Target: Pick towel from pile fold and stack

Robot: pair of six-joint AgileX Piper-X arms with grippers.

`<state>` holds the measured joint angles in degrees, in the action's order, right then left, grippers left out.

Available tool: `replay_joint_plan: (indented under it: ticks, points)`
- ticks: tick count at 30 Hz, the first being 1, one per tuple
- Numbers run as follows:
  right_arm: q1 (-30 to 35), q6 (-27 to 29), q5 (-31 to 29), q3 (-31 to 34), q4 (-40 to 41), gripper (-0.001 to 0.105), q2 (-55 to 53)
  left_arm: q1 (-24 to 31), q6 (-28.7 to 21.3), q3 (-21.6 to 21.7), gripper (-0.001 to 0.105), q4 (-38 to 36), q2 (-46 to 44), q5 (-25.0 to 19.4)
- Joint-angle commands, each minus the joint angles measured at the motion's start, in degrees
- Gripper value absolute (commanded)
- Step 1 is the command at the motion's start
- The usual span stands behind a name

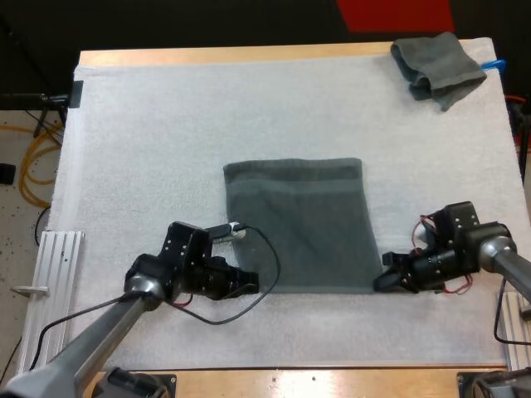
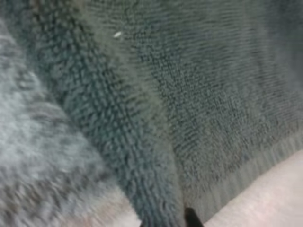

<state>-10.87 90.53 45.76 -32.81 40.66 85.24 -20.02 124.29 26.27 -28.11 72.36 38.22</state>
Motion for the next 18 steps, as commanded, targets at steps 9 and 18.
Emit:
replay_joint_plan:
  ticks: [9, 18]
  points:
    - [-0.08, 0.62, -2.64, 0.09, 10.85, 0.000, -14.60, -0.27, -2.82, 0.00, 0.000, -13.78, -14.16, 1.15]
    - [-0.08, -20.87, -0.50, 0.09, -7.34, 0.000, -15.43, 3.47, 3.15, 0.00, 0.000, 0.52, -12.11, 1.17]
